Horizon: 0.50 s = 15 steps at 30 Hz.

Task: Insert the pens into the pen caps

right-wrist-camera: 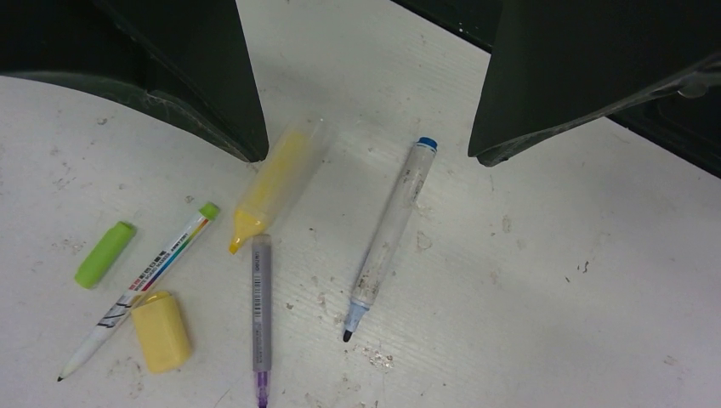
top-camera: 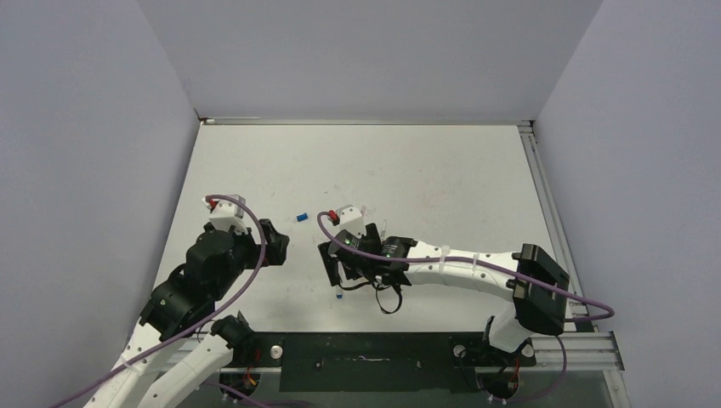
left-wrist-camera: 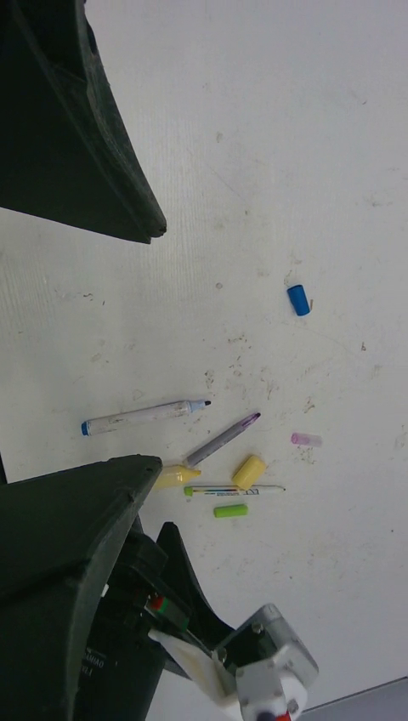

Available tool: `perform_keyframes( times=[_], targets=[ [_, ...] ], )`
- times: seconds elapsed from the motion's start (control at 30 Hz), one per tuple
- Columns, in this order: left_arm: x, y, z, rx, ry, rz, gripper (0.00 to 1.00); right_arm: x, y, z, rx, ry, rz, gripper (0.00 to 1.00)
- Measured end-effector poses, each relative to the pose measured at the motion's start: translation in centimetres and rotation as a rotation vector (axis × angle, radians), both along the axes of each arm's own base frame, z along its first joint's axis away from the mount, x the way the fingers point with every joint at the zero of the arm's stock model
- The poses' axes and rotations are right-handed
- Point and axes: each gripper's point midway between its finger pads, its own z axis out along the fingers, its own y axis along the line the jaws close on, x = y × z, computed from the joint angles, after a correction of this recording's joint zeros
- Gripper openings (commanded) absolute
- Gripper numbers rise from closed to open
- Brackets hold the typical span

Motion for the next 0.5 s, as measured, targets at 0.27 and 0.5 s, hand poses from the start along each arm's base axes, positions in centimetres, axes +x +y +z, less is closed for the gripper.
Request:
perform_keyframes(
  times=[0.27,0.5],
  targets=[
    [-0.7,1.0,1.3,-0.041,-0.082,0.024,0.96,0.5,2.7,-1.6,-0.007,0.027,-0.067,0.77],
    [-1.1,1.6,2.0,-0.065,-0.123,0.034,0.96,1.9,4.7,-3.6,-0.049,0.029,-0.16,0.64]
  ],
)
